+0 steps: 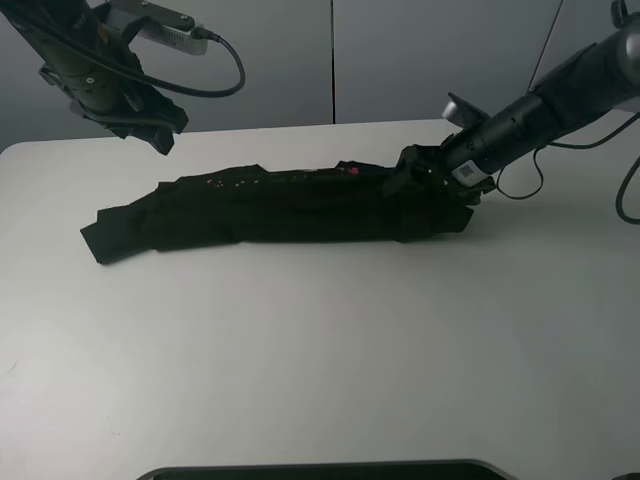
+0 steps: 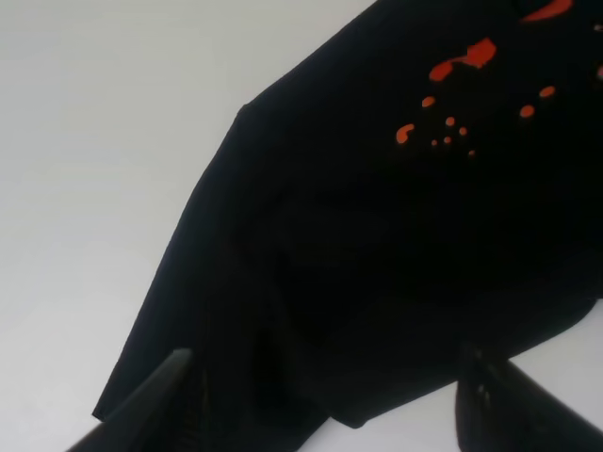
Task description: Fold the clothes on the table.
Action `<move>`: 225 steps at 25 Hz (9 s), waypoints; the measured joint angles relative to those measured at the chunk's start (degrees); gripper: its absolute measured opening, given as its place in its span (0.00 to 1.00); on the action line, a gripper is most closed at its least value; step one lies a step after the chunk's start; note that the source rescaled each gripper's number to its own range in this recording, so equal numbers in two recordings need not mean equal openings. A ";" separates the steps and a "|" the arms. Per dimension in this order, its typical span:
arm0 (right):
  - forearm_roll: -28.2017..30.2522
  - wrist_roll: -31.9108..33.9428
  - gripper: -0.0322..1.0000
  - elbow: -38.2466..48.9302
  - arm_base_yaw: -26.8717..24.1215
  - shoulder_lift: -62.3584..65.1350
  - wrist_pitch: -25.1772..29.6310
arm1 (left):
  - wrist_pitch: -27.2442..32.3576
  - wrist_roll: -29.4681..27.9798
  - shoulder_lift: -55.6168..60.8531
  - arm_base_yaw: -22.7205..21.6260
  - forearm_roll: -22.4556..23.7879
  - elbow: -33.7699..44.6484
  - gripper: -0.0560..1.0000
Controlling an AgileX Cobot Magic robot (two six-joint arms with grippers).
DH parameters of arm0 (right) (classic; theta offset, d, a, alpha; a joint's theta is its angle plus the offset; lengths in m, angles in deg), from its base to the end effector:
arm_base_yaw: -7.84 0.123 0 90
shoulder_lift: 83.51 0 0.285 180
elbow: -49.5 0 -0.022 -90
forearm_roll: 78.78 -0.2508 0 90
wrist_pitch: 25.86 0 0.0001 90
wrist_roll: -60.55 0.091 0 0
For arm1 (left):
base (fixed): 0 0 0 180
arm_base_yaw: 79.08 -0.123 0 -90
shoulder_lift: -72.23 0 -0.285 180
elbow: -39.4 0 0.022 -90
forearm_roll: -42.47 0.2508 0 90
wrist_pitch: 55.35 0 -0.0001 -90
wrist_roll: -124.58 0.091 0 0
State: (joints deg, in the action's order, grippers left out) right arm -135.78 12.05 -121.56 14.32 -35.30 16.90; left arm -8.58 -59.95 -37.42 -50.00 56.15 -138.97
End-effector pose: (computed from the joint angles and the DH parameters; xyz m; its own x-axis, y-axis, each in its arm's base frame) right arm 0.3736 0.0946 0.0823 -0.9699 -0.1101 -0.2170 -0.2155 0.8029 0.5558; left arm 0.3328 -0.1671 0.2382 -0.7667 0.5233 -0.3720 0.4882 0.8514 0.1916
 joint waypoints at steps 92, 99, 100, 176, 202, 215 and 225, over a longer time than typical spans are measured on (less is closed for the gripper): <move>-7.74 -14.70 0.77 -1.00 24.33 8.53 -20.01 | -7.90 25.09 1.29 4.91 -28.00 0.00 0.74; 21.14 10.28 0.77 -1.00 23.93 16.97 -24.29 | -10.04 27.29 -1.72 6.57 -30.73 0.00 0.57; 24.89 14.36 0.77 -1.00 23.40 17.90 -23.35 | -10.18 27.29 -2.47 6.57 -31.66 0.00 0.58; 97.81 34.32 1.00 -11.99 -5.90 122.22 27.43 | 23.48 -3.66 78.15 6.93 11.40 -2.24 1.00; 59.91 37.78 0.98 19.63 -10.16 122.81 27.25 | 23.47 -0.42 97.03 -22.68 -7.84 21.26 1.00; 53.14 39.25 0.98 38.82 -10.20 122.60 20.78 | 16.96 -0.89 97.03 -22.68 -13.13 44.81 1.00; 53.38 40.85 0.98 38.82 -10.20 122.60 20.12 | 15.64 -0.89 97.12 -22.68 -13.02 46.28 1.00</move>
State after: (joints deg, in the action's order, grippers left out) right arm -82.41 52.89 -82.74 4.12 87.30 37.03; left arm 7.06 -60.84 59.69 -72.68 43.14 -92.69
